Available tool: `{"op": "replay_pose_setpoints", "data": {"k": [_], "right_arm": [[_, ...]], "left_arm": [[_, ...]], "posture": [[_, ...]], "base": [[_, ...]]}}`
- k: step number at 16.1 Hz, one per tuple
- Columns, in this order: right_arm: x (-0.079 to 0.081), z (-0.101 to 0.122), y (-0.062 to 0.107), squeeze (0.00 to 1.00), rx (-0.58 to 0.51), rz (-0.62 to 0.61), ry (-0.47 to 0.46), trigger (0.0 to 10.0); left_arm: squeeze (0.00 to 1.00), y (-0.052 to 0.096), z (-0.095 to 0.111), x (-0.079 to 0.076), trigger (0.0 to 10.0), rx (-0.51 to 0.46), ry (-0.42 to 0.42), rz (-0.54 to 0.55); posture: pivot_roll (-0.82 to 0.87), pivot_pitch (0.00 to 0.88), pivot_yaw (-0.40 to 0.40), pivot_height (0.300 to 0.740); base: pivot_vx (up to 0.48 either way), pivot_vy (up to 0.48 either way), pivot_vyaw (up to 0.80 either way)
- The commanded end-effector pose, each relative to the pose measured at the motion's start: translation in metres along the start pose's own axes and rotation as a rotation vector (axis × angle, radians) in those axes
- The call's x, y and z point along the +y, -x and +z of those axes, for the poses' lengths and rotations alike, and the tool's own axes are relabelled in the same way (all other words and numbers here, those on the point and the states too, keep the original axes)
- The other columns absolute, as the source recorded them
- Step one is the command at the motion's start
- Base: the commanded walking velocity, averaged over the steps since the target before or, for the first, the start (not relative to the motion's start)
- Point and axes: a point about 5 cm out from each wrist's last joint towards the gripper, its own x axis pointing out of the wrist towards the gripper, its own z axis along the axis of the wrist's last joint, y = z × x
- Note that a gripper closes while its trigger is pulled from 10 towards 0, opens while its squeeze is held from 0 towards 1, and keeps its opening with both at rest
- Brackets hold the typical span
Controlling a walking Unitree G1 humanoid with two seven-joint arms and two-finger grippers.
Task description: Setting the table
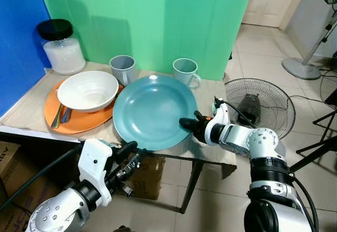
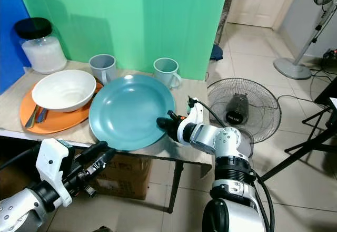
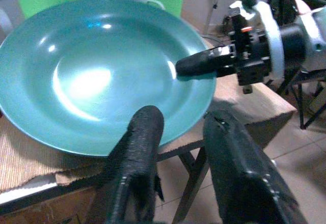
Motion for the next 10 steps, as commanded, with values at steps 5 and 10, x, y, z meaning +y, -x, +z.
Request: {"op": "replay_pose_setpoints", "data": {"k": [5, 10], "right_arm": [[-0.001, 0.004, 0.019, 0.00, -0.046, 0.050, -0.034, 0.0], [-0.003, 0.019, 0.048, 0.00, -0.154, 0.083, -0.044, 0.0]], "left_arm": [[1.00, 0.001, 0.003, -0.004, 10.0, 0.010, -0.023, -0.051], [1.00, 0.003, 0.013, -0.008, 10.0, -0.046, -0.002, -0.071]], "posture": [[-0.03, 0.002, -0.018, 0.740], [-0.03, 0.000, -0.013, 0.740]], "base": [[0.000, 0.000, 0.00], [0.000, 0.000, 0.00]]}}
